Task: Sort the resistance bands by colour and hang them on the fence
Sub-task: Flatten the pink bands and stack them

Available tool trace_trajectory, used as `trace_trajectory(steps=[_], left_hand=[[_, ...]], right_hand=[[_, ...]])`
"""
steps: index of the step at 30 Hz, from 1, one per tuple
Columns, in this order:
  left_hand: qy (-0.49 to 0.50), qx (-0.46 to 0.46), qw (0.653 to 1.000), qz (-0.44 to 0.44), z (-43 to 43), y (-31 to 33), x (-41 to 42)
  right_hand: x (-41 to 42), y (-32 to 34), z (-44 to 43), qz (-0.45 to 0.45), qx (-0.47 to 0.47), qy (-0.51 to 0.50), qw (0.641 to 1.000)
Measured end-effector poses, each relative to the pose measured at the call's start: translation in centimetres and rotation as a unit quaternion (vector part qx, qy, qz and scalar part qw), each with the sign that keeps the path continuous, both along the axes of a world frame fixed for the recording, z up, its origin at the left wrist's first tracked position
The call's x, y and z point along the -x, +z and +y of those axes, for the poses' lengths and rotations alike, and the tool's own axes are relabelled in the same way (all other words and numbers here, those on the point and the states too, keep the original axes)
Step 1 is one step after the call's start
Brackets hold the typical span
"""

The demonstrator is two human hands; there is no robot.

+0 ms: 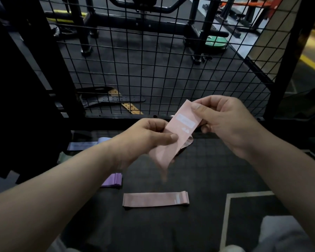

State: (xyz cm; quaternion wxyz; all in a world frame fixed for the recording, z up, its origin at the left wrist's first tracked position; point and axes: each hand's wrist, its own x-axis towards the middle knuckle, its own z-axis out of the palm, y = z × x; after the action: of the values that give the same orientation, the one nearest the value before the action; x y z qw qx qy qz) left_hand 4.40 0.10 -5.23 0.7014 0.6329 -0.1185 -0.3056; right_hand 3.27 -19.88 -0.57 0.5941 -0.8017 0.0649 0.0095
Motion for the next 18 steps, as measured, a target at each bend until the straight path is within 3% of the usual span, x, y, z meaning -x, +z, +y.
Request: trace_trajectory(steps=[7, 18], left_hand=[[-0.025, -0.004, 1.000, -0.003, 0.1, -0.1, 0.2], [-0.029, -0.042, 0.999, 0.004, 1.2, -0.7, -0.4]], right_hand=[[-0.1, 0.5, 0.1, 0.012, -0.028, -0.010, 0.999], [-0.4, -0.1, -0.9, -0.020, 0.010, -0.040, 0.999]])
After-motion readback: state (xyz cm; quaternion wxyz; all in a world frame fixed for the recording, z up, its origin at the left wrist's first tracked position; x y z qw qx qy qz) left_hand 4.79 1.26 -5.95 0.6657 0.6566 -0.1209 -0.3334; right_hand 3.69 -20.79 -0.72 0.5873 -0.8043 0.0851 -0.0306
